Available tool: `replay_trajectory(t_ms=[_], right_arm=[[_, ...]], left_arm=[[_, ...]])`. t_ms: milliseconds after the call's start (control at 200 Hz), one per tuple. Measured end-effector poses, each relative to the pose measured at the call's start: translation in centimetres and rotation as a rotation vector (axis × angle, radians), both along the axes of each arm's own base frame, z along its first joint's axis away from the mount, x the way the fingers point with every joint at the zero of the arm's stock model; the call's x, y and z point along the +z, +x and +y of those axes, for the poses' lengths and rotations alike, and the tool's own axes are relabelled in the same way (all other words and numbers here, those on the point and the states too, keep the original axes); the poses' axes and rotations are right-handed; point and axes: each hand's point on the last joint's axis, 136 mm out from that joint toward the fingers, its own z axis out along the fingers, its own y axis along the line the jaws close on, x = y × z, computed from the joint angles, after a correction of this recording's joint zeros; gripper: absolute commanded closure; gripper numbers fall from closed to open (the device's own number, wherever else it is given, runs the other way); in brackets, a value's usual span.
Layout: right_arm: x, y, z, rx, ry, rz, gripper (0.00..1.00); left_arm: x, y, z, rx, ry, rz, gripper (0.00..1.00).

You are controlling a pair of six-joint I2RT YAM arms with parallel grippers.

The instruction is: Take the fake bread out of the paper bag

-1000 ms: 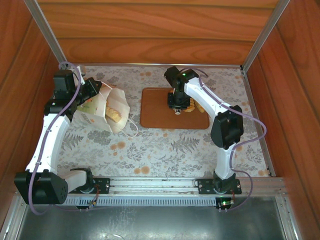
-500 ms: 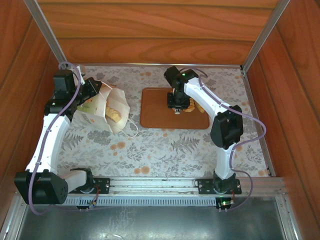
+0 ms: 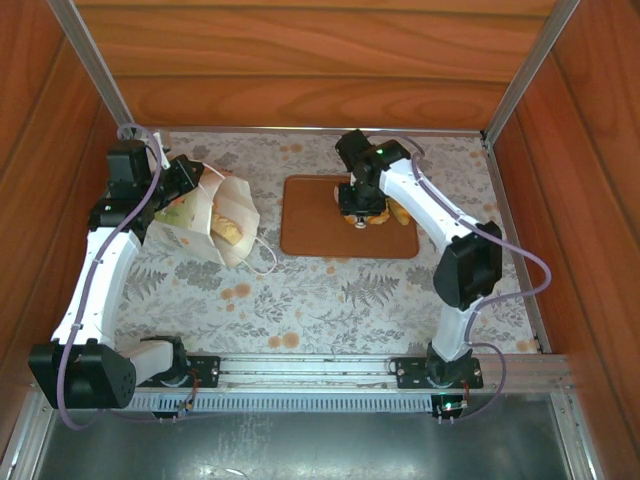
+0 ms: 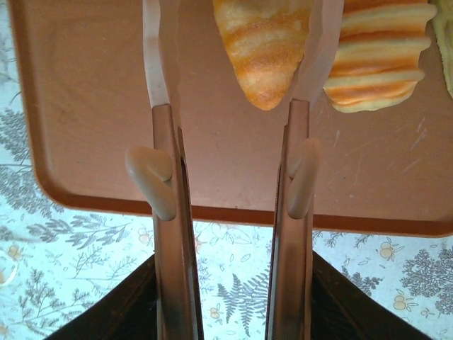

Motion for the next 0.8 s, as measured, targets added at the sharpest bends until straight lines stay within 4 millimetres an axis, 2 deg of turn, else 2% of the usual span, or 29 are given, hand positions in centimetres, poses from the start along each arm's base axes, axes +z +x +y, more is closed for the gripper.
replay_trajectory(t_ms=[315,565,685,805], right_arm=[[1.9,-2.6,1.6,0.100,0.178,-0.023,0.53],[5.7,-5.9,5.9,0.253,0.522,-0.027,0.56],[6.0,-7.0,7.8,0.317,0.599,-0.010,0.56],[5.9,-8.9,10.0,0.396,0.645,0.037,0.57]], left_arm=[[-0.2,0.0,0.2,0.011,0.005,0.002,1.00],[0.2,-0.1,0.4,0.025,0.008,-0.012,1.00],[0.3,-0.1,0.4,0.027,0.004,-0.013,1.00],[0.3,-0.1,0.4,0.029,0.000,-0.013,1.00]])
